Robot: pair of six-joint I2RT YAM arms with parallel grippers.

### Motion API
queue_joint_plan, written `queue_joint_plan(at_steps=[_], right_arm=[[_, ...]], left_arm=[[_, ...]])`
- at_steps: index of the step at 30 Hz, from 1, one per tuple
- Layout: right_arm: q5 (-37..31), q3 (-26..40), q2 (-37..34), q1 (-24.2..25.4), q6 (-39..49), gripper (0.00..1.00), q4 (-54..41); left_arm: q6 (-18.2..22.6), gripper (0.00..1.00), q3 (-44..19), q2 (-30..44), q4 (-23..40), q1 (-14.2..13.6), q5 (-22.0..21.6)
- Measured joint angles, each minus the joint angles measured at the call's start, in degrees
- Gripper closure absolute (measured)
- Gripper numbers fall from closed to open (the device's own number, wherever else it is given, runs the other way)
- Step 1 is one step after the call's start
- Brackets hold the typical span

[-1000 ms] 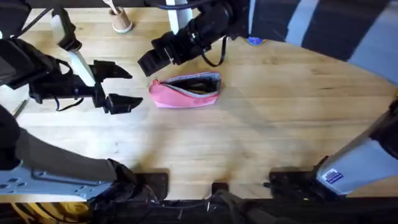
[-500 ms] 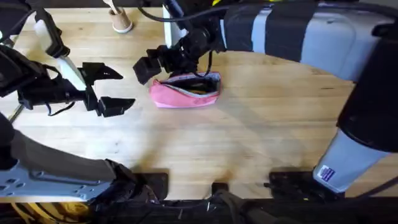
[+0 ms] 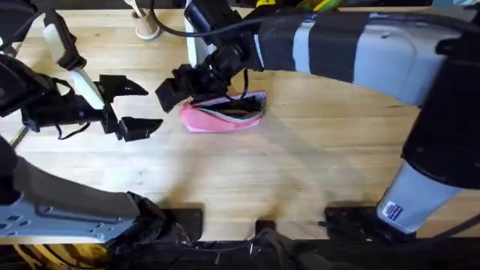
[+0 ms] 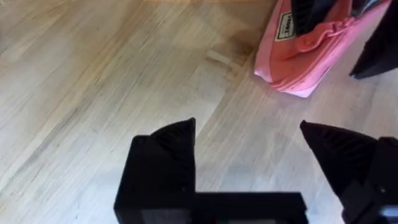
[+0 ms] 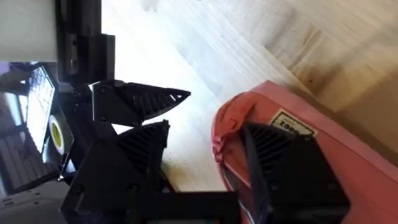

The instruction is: Unzip the bag, pick up the pens from the table one at a time and place them inside, then zip the bag closed.

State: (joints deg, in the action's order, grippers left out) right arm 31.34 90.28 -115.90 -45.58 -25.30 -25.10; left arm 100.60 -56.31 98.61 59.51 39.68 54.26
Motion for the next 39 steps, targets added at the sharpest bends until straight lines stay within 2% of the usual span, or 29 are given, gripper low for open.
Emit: queue_joint_plan(at_steps=[2, 5, 12, 17, 21, 22, 36, 37, 39], right_arm=[[0.80, 0.00, 0.00, 0.00, -0.04, 0.398, 0.08], [1.57, 0.00, 0.00, 0.00, -0.06, 0.462, 0.45], [1.74, 0.00, 0.00, 0.00, -0.06, 0.718, 0.61], [2.24, 0.00, 0.00, -0.04, -0.06, 0.802, 0.61], [3.02, 0.00, 0.00, -0.22, -0.13, 0.956, -0.04], [3.01, 0.00, 0.00, -0.26, -0.04, 0.966, -0.39], [3.00, 0.01, 0.03, -0.28, 7.85, 0.970, -0.66], [2.78, 0.10, 0.14, -0.26, 8.82, 0.929, -1.04], [1.96, 0.71, 0.72, -0.26, 10.69, 0.680, -2.61]], left_arm=[[0.11, 0.007, 0.00, 0.01, 0.02, 0.00, 0.00], [0.13, 0.007, 0.00, 0.01, 0.02, 0.00, 0.00], [0.13, 0.007, 0.00, 0.02, 0.02, 0.00, 0.00], [0.13, 0.007, 0.00, 0.02, 0.01, 0.00, 0.00], [0.13, 0.008, 0.00, 0.02, 0.01, 0.00, 0.00], [0.13, 0.008, 0.00, 0.00, 0.02, 0.00, -0.02], [0.13, 0.007, 0.00, 0.00, 0.04, 0.00, -0.04], [0.13, 0.007, 0.00, 0.01, 0.04, 0.00, -0.04], [0.13, 0.007, 0.00, 0.00, 0.04, 0.00, -0.04]])
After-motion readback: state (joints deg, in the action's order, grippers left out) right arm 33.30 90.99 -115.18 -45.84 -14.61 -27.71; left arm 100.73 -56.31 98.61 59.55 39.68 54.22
